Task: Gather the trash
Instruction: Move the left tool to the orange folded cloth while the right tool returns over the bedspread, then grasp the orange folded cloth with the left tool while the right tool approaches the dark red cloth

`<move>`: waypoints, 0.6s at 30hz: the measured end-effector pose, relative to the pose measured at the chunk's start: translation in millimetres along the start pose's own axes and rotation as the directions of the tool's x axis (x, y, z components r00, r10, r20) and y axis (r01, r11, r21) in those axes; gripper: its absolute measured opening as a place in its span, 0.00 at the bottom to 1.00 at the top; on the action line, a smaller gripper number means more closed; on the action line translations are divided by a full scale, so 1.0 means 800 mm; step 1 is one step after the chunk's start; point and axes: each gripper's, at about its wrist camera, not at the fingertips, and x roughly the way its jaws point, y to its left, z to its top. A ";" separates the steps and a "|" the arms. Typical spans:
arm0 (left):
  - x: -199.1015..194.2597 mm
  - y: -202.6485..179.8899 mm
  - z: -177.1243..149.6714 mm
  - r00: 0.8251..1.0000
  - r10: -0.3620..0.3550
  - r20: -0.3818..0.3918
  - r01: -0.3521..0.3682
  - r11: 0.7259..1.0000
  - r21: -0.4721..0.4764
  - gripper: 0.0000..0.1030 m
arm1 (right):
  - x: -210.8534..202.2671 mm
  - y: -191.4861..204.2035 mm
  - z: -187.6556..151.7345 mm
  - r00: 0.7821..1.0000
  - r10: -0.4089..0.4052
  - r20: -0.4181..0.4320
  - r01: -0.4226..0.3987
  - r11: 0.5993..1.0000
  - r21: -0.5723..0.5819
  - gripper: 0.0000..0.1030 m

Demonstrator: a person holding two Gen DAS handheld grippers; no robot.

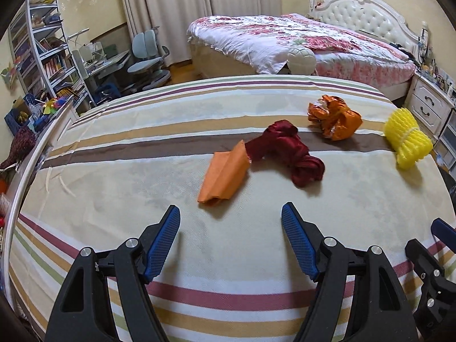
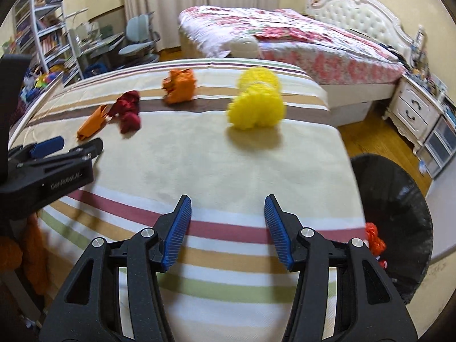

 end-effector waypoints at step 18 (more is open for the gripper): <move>0.016 0.038 0.010 0.997 -0.078 0.000 0.078 0.997 0.010 0.26 | 0.037 0.064 0.047 0.999 0.039 -0.016 -0.040 0.997 -0.072 0.55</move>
